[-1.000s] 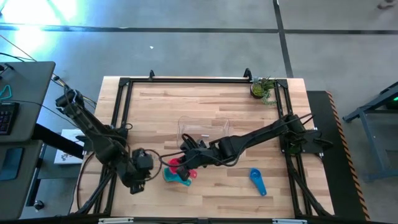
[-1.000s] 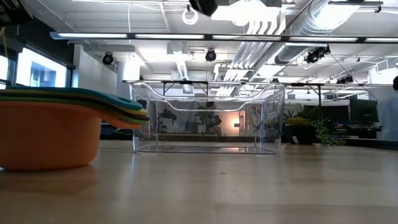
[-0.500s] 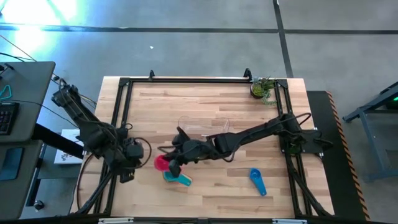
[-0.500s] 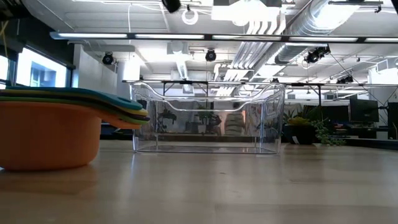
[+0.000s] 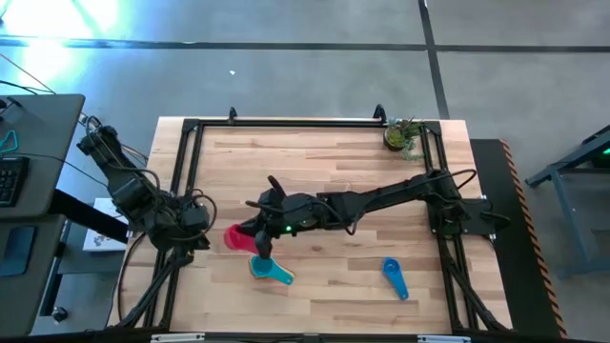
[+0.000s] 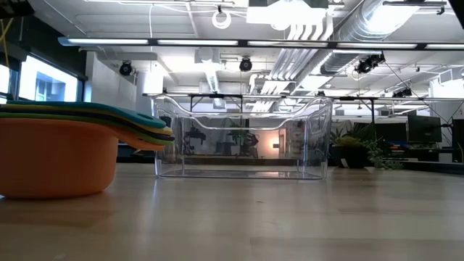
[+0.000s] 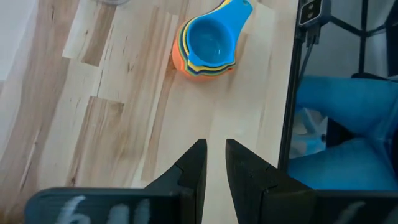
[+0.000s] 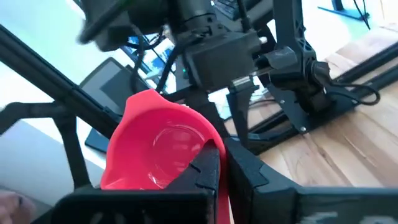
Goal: Nest measuring cups in basket
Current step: Stack the red measuring cup on top of the light blue measuring cup
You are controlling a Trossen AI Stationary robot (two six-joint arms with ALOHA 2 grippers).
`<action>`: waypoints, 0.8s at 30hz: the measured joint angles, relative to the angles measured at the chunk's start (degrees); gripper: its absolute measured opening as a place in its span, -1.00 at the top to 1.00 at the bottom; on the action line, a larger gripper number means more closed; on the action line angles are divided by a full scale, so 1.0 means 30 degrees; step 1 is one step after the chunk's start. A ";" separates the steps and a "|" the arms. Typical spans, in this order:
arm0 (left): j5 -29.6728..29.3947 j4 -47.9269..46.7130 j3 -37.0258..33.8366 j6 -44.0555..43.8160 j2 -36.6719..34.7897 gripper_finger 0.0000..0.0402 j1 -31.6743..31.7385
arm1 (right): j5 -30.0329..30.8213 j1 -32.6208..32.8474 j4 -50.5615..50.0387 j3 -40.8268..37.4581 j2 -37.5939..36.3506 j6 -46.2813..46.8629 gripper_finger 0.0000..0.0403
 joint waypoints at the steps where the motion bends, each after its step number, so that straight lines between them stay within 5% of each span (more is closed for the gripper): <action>1: 0.0039 -0.0144 0.0000 -0.0132 -0.0238 0.75 0.0000 | 0.0185 0.0010 -0.0255 0.0186 -0.0009 -0.0023 0.98; 11: -0.0522 -0.1001 0.0000 -0.0648 -0.1740 0.75 0.0007 | 0.2726 0.0447 -0.6028 0.1161 0.0085 0.1253 0.98; 24: -0.0882 -0.1143 -0.0029 -0.0651 -0.1716 0.75 0.0007 | 0.2016 0.0761 -0.7668 0.1181 0.2108 0.3632 0.98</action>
